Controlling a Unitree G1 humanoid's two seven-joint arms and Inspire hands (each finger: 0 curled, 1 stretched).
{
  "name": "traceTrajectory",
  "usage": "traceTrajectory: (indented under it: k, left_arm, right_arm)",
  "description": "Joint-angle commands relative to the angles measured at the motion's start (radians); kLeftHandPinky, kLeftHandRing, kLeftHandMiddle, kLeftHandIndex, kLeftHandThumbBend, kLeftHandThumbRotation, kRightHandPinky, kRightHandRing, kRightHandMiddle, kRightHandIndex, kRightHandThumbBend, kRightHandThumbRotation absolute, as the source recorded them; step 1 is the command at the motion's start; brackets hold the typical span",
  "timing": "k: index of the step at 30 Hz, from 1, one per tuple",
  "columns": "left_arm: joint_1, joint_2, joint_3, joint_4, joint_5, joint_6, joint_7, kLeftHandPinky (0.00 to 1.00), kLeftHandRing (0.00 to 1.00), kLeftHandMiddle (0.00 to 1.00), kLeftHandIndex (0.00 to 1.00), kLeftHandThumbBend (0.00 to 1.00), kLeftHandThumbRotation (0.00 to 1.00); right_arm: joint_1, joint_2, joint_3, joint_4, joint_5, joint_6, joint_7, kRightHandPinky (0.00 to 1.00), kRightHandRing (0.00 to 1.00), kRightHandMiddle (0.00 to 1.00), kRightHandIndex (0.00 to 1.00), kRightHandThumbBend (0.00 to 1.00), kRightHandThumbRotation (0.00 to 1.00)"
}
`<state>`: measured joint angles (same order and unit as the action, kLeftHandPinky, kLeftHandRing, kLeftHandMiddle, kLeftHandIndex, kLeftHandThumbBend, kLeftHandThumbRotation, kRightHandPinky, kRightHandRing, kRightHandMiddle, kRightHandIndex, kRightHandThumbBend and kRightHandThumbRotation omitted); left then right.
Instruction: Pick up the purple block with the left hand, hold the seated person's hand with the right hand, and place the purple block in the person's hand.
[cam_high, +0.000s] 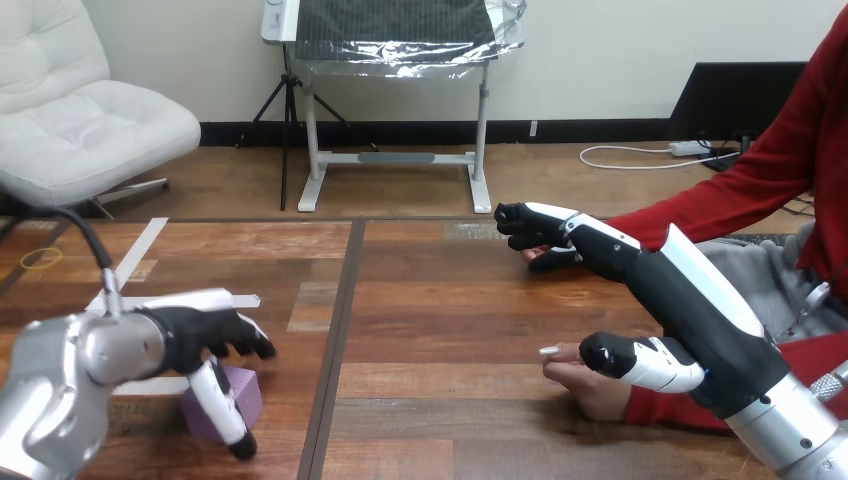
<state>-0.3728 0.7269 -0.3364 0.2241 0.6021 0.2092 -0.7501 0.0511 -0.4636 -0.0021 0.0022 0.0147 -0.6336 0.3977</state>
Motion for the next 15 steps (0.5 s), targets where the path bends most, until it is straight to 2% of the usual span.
traceTrajectory:
  k: [1,15]
  left_arm:
    - [-0.064,-0.022,-0.014,0.018,0.017,-0.014,0.026,0.77,0.91,0.91,0.85,1.00,0.00]
    - [-0.062,-0.030,-0.059,0.024,0.078,-0.016,0.033,0.72,0.86,0.87,0.79,0.77,0.00]
  right_arm:
    - [-0.029,0.013,-0.006,-0.039,0.020,-0.022,-0.001,0.72,0.81,0.84,0.85,1.00,1.00]
    - [-0.025,0.001,-0.022,-0.040,0.010,-0.025,-0.006,0.72,0.81,0.84,0.86,1.00,1.00]
